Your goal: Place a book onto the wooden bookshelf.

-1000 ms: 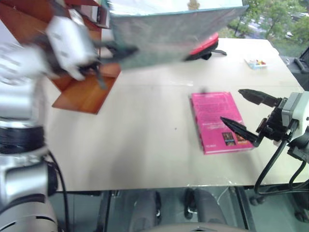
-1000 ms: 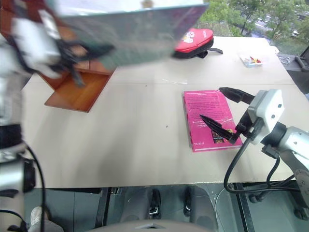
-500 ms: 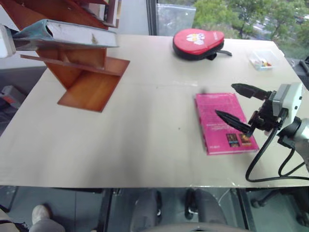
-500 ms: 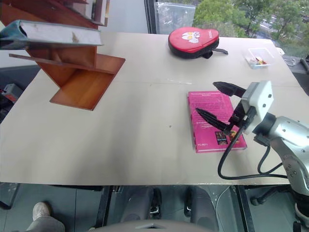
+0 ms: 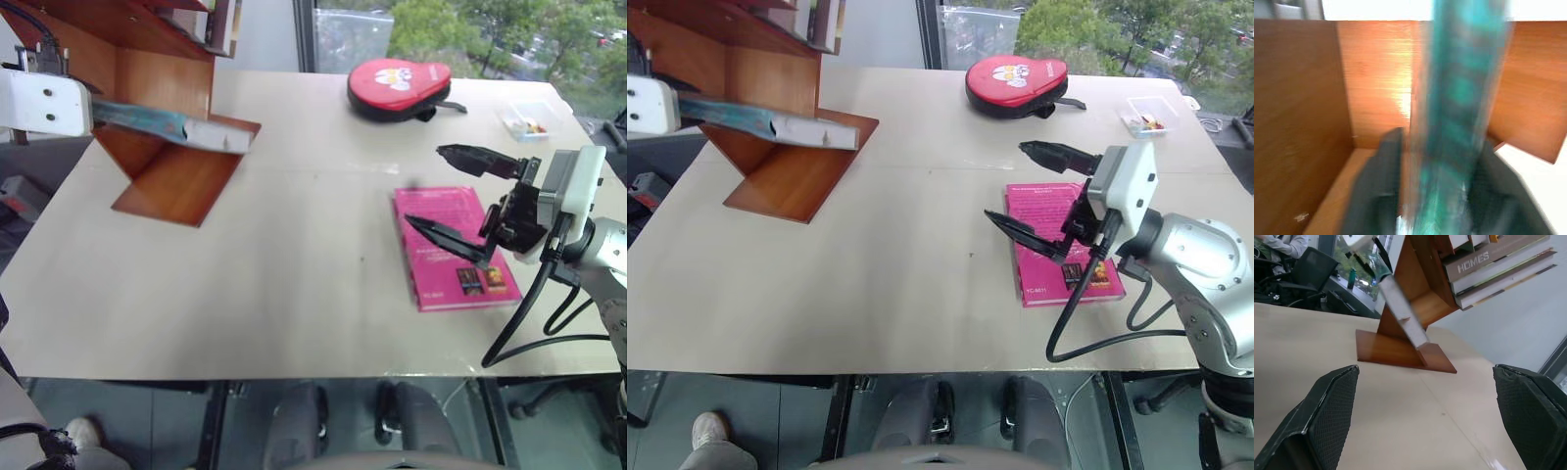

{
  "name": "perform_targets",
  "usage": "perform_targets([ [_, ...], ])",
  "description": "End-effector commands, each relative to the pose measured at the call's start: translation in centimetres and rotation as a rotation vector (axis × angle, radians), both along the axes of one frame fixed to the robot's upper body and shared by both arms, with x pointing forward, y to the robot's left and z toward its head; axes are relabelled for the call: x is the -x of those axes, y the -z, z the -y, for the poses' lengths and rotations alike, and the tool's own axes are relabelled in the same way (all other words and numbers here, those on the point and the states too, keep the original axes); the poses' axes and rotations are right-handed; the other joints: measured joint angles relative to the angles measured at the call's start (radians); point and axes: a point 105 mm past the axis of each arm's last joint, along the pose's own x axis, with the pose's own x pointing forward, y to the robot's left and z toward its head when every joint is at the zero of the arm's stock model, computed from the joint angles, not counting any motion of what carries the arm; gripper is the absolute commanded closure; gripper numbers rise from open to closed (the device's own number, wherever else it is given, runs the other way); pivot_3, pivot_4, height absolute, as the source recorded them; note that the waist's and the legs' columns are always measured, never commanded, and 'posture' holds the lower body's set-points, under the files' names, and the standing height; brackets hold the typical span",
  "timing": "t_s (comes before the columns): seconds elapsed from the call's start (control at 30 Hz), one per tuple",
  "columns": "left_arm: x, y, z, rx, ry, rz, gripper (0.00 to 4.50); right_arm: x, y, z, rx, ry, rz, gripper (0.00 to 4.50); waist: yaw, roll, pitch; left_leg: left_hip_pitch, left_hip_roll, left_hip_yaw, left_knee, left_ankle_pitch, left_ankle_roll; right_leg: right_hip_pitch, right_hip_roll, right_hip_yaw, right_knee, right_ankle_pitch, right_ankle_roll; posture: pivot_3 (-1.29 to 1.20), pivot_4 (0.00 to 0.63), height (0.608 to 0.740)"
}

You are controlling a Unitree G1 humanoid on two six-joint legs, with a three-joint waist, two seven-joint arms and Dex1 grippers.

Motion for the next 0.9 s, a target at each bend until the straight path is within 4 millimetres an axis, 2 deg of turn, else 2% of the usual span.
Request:
perform_targets([
  [0.03,1.5,-2.2,-0.4,0.067,0.027,0.094,0.52,0.2,-0.4,-0.2,-0.006,-0.027,0.015,0.0,-0.007,0.0,0.0,0.0,0.0,0.001,0.0,0.001,-0.002,0.0,0.0,0.0,0.0,0.0,0.0,0.0,0.15,0.74],
  [0.1,2.8,-2.3,-0.7,0.115,0.064,0.095,0.52,-0.2,-0.3,-0.1,-0.016,-0.033,0.0,0.0,-0.013,0.0,0.0,0.0,0.0,0.002,0.0,0.001,-0.001,0.0,0.0,0.001,-0.001,-0.001,0.002,0.0,0.15,0.74],
  [0.17,4.1,-2.9,-0.7,0.244,0.123,0.121,0.52,-0.5,-0.1,-0.1,-0.018,-0.047,-0.01,0.0,-0.024,0.0,0.0,0.0,0.0,0.004,0.0,0.0,-0.001,-0.001,0.0,0.003,-0.001,-0.002,0.003,0.0,0.15,0.74],
  [0.27,6.6,-2.8,-1.8,0.459,0.129,0.084,0.52,-1.2,-0.1,-0.1,-0.02,-0.068,-0.018,0.0,-0.034,0.001,0.001,0.0,0.0,0.004,0.0,0.0,-0.001,-0.001,0.0,0.003,0.0,-0.002,0.003,0.0,0.15,0.74],
  [0.3,7.2,-2.6,-2.2,0.54,0.111,0.046,0.52,-1.4,-0.1,-0.1,-0.02,-0.074,-0.02,0.0,-0.04,0.001,0.001,0.0,0.0,0.004,0.0,0.0,-0.001,-0.001,0.0,0.003,-0.001,-0.002,0.003,0.0,0.15,0.74],
  [0.43,9.4,-0.4,-2.4,0.683,0.083,-0.062,0.52,-2.4,0.0,-0.1,-0.014,-0.089,-0.027,0.0,-0.047,0.002,0.001,0.002,0.0,0.003,0.0,0.0,-0.001,0.0,0.0,0.005,0.0,-0.002,0.004,0.0,0.15,0.74],
  [0.57,11.7,1.6,-0.6,0.835,0.073,-0.135,0.52,-3.0,0.0,0.0,-0.009,-0.098,-0.032,0.0,-0.04,0.003,0.002,0.003,0.0,0.003,0.0,0.0,-0.002,0.0,-0.002,0.005,0.001,-0.002,0.004,0.0,0.15,0.74],
  [0.6,12.5,2.5,0.4,0.879,0.077,-0.192,0.9,-3.0,0.0,0.1,-0.007,-0.098,-0.034,0.0,-0.037,0.003,0.002,0.003,0.0,0.003,0.0,0.0,-0.002,0.0,-0.002,0.004,0.001,-0.002,0.004,0.0,0.15,0.74],
  [0.67,14.0,4.9,3.0,0.974,0.093,-0.369,1.22,-3.1,0.1,0.2,0.0,-0.092,-0.036,0.0,-0.036,0.003,0.002,0.003,0.0,0.002,0.0,0.0,-0.003,0.0,-0.002,0.004,0.0,-0.002,0.004,0.0,0.15,0.74],
  [0.73,14.7,7.2,5.9,1.062,0.125,-0.513,1.96,-2.9,0.2,0.4,0.004,-0.078,-0.037,0.0,-0.033,0.004,0.001,0.003,0.0,0.003,0.0,0.0,-0.003,0.0,-0.003,0.005,0.001,-0.002,0.004,0.0,0.15,0.74],
  [0.77,14.4,8.4,7.5,1.109,0.154,-0.533,2.48,-2.6,0.3,0.5,0.007,-0.071,-0.037,0.0,-0.03,0.004,0.001,0.003,-0.001,0.003,0.0,-0.001,-0.003,0.0,-0.003,0.005,0.001,-0.002,0.004,0.0,0.15,0.74],
  [0.83,14.0,9.4,9.2,1.163,0.182,-0.535,3.4,-2.4,0.2,0.6,0.01,-0.064,-0.037,0.0,-0.023,0.006,0.001,0.003,-0.001,0.001,0.0,0.0,-0.003,0.001,-0.004,0.005,0.001,-0.002,0.003,0.0,0.15,0.74],
  [0.9,11.9,11.4,12.2,1.215,0.226,-0.44,4.05,-2.2,0.2,0.9,0.017,-0.037,-0.034,0.0,-0.021,0.008,0.001,0.003,-0.001,0.0,0.0,0.0,-0.005,0.002,-0.003,0.005,0.001,-0.002,0.003,0.0,0.15,0.74],
])
